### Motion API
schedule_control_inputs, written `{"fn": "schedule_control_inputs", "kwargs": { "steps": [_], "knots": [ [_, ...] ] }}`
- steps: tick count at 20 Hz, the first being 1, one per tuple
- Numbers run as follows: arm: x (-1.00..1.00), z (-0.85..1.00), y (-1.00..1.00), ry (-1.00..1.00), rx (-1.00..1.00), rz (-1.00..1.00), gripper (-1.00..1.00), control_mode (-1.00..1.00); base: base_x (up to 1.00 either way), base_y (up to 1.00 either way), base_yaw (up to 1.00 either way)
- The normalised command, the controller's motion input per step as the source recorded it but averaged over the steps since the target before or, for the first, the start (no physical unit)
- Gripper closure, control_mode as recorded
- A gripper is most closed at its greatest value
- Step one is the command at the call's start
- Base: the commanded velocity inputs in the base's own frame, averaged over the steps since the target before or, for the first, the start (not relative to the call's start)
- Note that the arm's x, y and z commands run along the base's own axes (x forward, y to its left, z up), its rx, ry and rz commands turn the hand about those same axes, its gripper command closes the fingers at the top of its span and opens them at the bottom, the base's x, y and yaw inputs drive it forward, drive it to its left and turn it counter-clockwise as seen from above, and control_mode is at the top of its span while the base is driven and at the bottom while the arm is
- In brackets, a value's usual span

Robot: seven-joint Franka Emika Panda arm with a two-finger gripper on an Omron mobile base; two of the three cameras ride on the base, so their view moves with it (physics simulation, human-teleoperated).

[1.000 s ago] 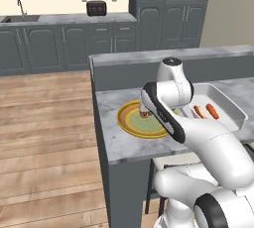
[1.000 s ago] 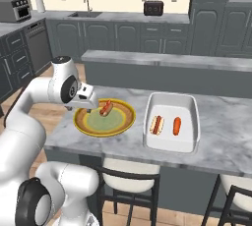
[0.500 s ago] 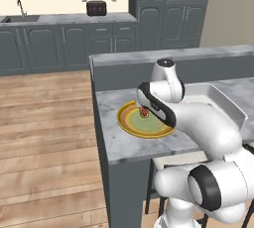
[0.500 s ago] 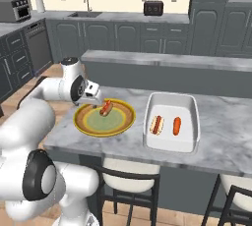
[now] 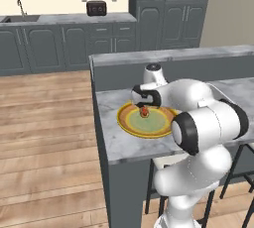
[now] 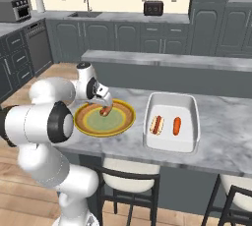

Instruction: Place one cooked food and one vegetable from the large plate to each tupperware container.

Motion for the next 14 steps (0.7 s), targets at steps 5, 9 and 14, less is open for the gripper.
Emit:
{"fn": "schedule_control_inputs", "kwargs": {
  "steps": [5, 9, 14],
  "knots": [
    [0.71, 0.00, -0.07, 0.10, 0.00, -0.02, -1.00, -1.00, 0.00, 0.00, 0.00],
    [0.57, -0.10, 0.00, 0.04, 0.00, 0.00, -1.00, -1.00, 0.00, 0.00, 0.00],
    [0.14, -0.40, 0.00, 0.03, 0.00, 0.00, -1.00, -1.00, 0.00, 0.00, 0.00]
  ]
}}
